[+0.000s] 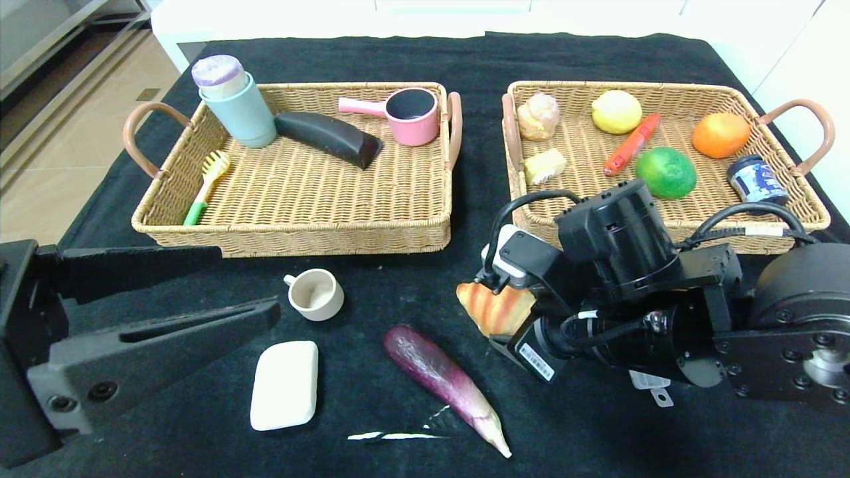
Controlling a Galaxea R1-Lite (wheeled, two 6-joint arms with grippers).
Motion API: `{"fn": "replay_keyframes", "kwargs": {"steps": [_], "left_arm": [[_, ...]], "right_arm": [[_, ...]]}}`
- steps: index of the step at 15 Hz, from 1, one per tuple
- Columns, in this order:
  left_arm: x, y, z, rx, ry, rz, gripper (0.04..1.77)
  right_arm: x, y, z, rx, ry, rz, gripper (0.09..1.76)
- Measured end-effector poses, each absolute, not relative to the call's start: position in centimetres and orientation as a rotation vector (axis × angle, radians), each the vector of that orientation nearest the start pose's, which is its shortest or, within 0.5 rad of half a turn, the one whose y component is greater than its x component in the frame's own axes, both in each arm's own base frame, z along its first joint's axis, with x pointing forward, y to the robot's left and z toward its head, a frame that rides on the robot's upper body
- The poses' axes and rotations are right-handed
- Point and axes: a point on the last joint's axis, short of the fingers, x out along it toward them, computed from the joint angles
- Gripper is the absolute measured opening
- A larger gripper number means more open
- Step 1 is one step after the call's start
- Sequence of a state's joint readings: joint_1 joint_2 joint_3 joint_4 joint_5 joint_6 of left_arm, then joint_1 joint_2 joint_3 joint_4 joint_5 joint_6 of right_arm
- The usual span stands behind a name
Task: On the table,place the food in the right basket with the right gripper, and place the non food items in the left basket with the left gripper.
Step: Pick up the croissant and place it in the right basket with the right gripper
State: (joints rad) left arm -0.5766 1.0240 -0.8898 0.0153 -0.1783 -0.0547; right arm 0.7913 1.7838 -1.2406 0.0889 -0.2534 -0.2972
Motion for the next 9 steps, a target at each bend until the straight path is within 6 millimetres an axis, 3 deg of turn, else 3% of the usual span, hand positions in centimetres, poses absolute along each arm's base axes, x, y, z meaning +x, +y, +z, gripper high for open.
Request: {"fn": "replay_keyframes", "kwargs": {"steps": [5, 9], "left_arm": [[10.59, -7.37, 29.17, -0.020, 0.174, -0.749, 1.72], [10.72, -7.48, 29.04, -0.019, 0.181, -0.752, 1.72]], "right_arm": [[23.79, 23.27, 20.29, -0.609, 0.489, 0.604, 0.83], [23.69, 23.22, 20.02, -0.615, 0.498, 0.605, 0.82]]}}
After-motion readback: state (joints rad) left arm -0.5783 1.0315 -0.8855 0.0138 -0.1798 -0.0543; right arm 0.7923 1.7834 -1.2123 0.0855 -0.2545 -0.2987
